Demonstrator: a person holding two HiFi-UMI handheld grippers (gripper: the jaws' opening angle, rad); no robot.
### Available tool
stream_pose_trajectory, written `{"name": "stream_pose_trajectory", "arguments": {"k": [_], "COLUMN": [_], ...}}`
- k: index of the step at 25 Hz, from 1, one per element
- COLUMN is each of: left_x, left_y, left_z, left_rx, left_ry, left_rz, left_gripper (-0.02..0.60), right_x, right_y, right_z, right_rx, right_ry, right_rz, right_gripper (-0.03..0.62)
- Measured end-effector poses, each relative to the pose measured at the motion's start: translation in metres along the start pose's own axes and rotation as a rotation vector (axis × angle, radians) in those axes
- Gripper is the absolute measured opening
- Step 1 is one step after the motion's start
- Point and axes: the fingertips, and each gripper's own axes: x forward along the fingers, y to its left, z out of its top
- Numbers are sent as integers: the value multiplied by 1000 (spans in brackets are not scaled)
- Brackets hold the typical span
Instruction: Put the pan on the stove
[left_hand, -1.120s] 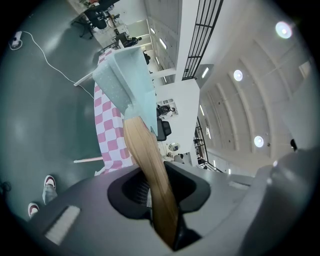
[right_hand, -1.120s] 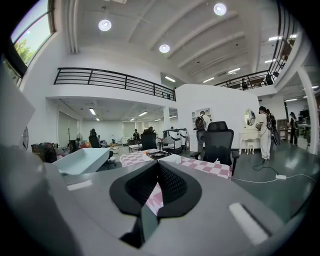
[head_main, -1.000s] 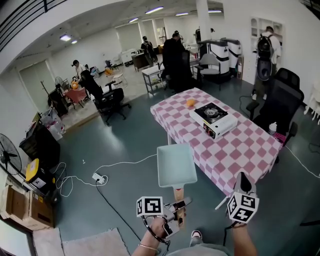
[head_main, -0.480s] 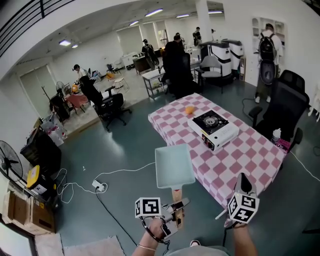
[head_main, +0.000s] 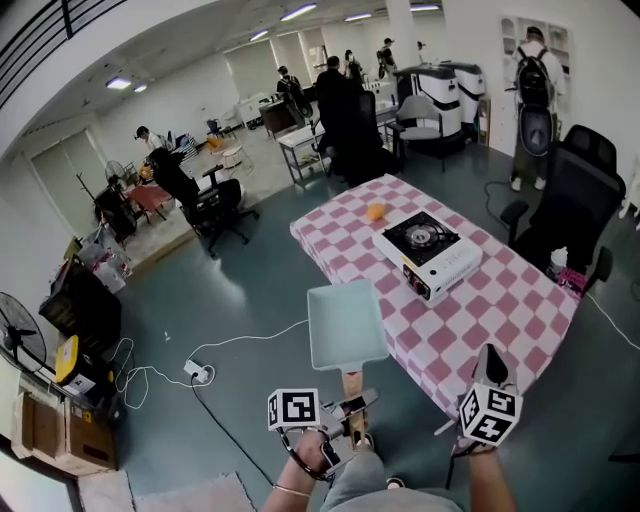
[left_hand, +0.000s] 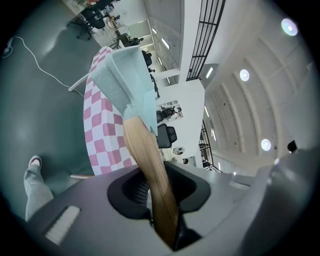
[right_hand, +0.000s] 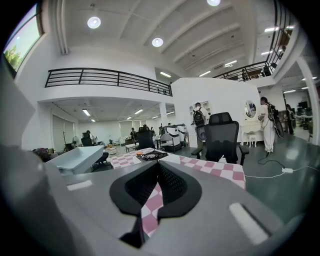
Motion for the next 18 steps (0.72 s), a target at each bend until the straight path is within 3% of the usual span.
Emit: {"name": "stream_pose_trajectory", "arguments": {"k": [7, 18], "left_x": [26, 67], "left_y": [9, 17], "left_z": [51, 172], "left_rx": [-2, 31], "left_ry": [36, 156], "left_rz": [-28, -62], "left_gripper": [83, 81], "right_x": [39, 128], "right_y": [-2, 28], "right_z": [1, 49], "right_rx": [4, 3], "right_ry": [18, -30], "right_rz": [-45, -157], "right_gripper": [10, 10]}}
